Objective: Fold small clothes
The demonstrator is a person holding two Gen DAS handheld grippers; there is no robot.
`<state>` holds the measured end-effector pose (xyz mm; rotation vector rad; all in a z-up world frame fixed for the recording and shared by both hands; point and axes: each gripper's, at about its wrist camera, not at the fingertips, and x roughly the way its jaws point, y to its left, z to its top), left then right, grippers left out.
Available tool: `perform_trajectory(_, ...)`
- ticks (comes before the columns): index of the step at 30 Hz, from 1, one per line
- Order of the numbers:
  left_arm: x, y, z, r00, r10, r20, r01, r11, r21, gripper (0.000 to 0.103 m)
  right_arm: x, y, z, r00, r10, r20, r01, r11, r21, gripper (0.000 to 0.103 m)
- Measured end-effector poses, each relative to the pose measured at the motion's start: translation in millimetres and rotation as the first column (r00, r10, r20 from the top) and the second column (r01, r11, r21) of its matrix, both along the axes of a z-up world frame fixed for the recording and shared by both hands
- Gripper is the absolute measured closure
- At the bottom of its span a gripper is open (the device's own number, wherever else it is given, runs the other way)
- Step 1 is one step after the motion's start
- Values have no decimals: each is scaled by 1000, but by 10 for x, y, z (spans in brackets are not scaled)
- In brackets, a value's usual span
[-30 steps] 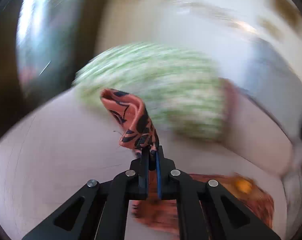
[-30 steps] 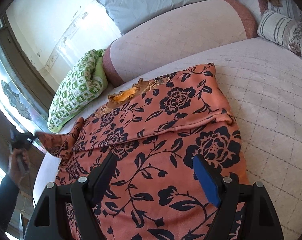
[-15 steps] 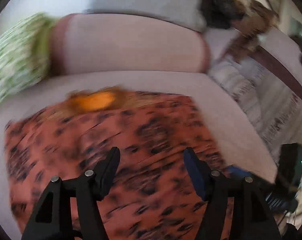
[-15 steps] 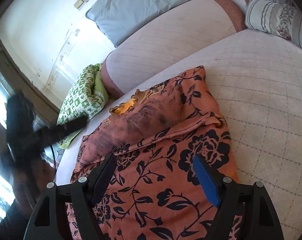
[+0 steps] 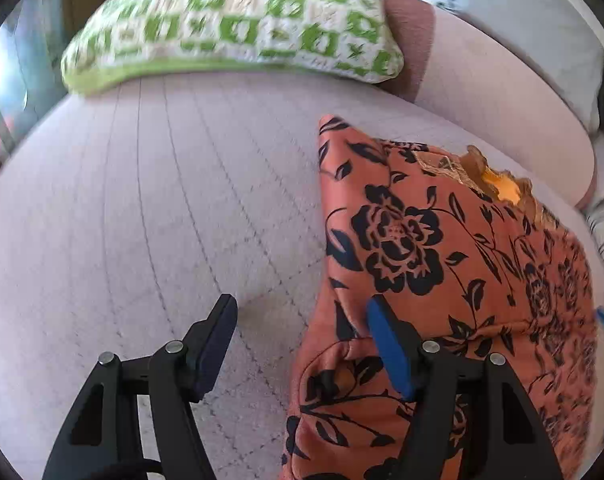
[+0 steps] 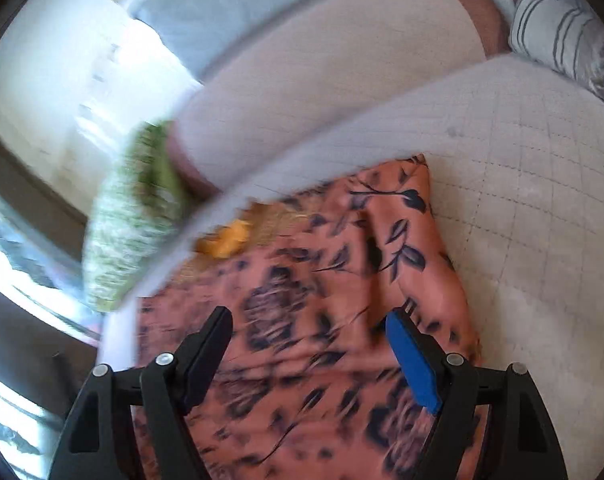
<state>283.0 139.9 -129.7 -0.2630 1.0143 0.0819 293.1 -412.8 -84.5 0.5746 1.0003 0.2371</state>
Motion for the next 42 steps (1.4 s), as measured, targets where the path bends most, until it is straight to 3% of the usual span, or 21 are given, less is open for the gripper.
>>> perform_trajectory(2, -59, -50, 31, 1000, -18, 16, 18, 1000, 18, 38, 112, 107, -196, 994, 45, -95, -50, 997, -52, 54)
perform_trajectory(5, -24, -80, -15, 997, -70, 22, 70, 997, -11, 82, 74, 142, -170, 995, 47, -89, -56, 994, -92, 80)
perform_trajectory(6, -17, -32, -17, 998, -64, 17, 65, 996, -67, 88, 33, 155, -82, 997, 48, -62, -54, 993, -104, 81)
perform_trajectory(8, 9, -13, -42, 998, -56, 15, 56, 996, -72, 88, -66, 234, 125, 998, 68, 13, -65, 981, -185, 80)
perform_trajectory(10, 17, -49, -69, 998, -63, 17, 63, 997, -54, 88, -95, 274, 52, 997, 78, 2, -76, 969, -234, 78)
perform_trajectory(12, -2, -16, -50, 999, -42, 13, 43, 997, -61, 82, -23, 304, -208, 987, 104, -126, -133, 959, -250, 71)
perform_trajectory(13, -32, 23, -17, 1000, -28, 11, 28, 997, -71, 81, -71, 269, -147, 991, 103, -80, -120, 962, -245, 68)
perform_trajectory(15, -38, 86, 94, 999, -22, 34, 25, 995, -99, 75, -148, 161, 31, 998, 67, -8, -67, 973, -219, 32)
perform_trajectory(18, 112, 80, 229, 995, -37, 91, 46, 995, -88, 46, -84, 34, 247, 996, 29, 88, -14, 987, -160, 29)
perform_trajectory(22, 459, -33, 120, 993, -94, 66, 99, 991, -87, 46, 328, 140, 141, 996, 61, 58, -52, 986, -156, 29)
perform_trajectory(23, 554, -59, 45, 993, -106, 43, 109, 990, -91, 54, 410, 190, 70, 996, 77, 39, -69, 983, -171, 29)
perform_trajectory(24, 625, -64, -32, 993, -116, 16, 117, 988, -99, 85, 502, 263, -31, 994, 111, 12, -106, 974, -201, 34)
perform_trajectory(25, 673, -43, -95, 994, -108, -9, 107, 987, -119, 85, 552, 283, -122, 991, 133, -17, -133, 964, -232, 51)
perform_trajectory(26, 659, -18, -61, 995, -95, 8, 95, 986, -137, 90, 571, 307, -184, 991, 129, -41, -135, 953, -271, 86)
perform_trajectory(29, 600, -103, 27, 990, -137, 46, 139, 989, -45, 91, 457, 316, -34, 989, 137, 49, -114, 940, -321, 87)
perform_trajectory(31, 630, -80, -99, 993, -116, 29, 118, 991, -58, 89, 502, 266, -254, 993, 118, -19, -118, 932, -343, 82)
perform_trajectory(32, 616, -45, -81, 995, -98, 32, 100, 992, -80, 86, 484, 194, -273, 995, 100, -8, -98, 951, -293, 82)
perform_trajectory(34, 577, 25, 16, 997, -67, 32, 69, 994, -82, 76, 409, 55, -153, 998, 60, 11, -55, 961, -270, 65)
perform_trajectory(35, 529, 70, 82, 998, -45, 54, 48, 997, -63, 74, 333, 27, -30, 998, 44, 41, -31, 958, -284, 43)
perform_trajectory(39, 224, 127, 378, 989, -41, 141, 52, 996, -78, 75, 69, 59, 326, 985, 70, 158, -37, 979, -199, 34)
perform_trajectory(42, 23, -16, 452, 981, -109, 162, 128, 986, -106, 69, 11, 185, 203, 974, 163, 160, -152, 985, -76, 24)
